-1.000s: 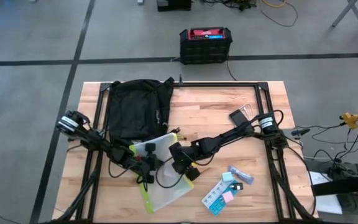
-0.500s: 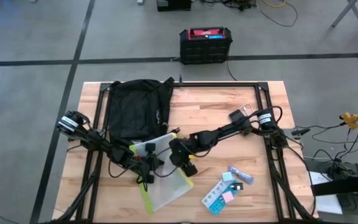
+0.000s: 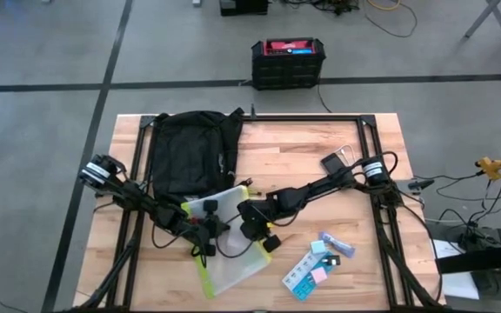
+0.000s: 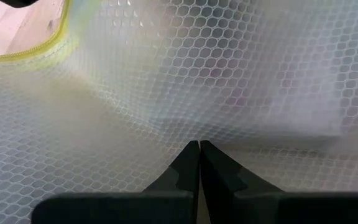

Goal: Unpack backpack
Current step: Remove the game card from the zip bag

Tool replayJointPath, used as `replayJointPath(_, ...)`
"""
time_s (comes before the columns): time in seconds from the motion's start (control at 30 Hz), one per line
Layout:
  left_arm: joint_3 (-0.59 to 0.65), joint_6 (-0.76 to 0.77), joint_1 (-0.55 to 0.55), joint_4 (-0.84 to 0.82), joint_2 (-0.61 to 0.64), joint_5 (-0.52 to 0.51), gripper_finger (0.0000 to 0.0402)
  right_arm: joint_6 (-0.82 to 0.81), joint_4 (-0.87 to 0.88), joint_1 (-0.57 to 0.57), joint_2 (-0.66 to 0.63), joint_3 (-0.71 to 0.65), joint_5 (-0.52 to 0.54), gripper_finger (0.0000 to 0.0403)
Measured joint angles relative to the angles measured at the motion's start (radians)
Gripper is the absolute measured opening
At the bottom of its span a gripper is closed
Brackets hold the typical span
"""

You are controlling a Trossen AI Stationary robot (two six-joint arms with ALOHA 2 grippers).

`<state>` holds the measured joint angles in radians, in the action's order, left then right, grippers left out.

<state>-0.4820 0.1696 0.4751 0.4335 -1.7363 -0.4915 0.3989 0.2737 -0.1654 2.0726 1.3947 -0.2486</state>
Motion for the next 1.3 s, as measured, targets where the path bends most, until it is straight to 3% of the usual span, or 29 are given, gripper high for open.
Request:
replayJointPath(0.4, 0.0, 0.006, 0.0, 0.001, 0.0, -0.001, 0.0, 0.053, -0.006, -0.002, -0.04, 0.02, 0.026, 0.0338)
replayJointPath(0.53, 0.0, 0.005, 0.0, 0.001, 0.0, -0.001, 0.0, 0.058, -0.028, 0.01, -0.006, 0.021, 0.048, 0.0393)
replayJointPath(0.83, 0.0, 0.004, 0.0, -0.003, 0.0, -0.001, 0.0, 0.082, -0.074, 0.022, 0.122, 0.029, 0.047, 0.0386)
replayJointPath(1.03, 0.0, 0.004, 0.0, 0.0, 0.001, -0.001, 0.0, 0.032, -0.08, 0.024, 0.138, 0.03, 0.039, 0.0382)
replayJointPath(1.3, -0.015, 0.0, 0.001, -0.007, 0.003, -0.021, 0.0, -0.18, -0.125, 0.015, 0.134, 0.026, 0.042, 0.03)
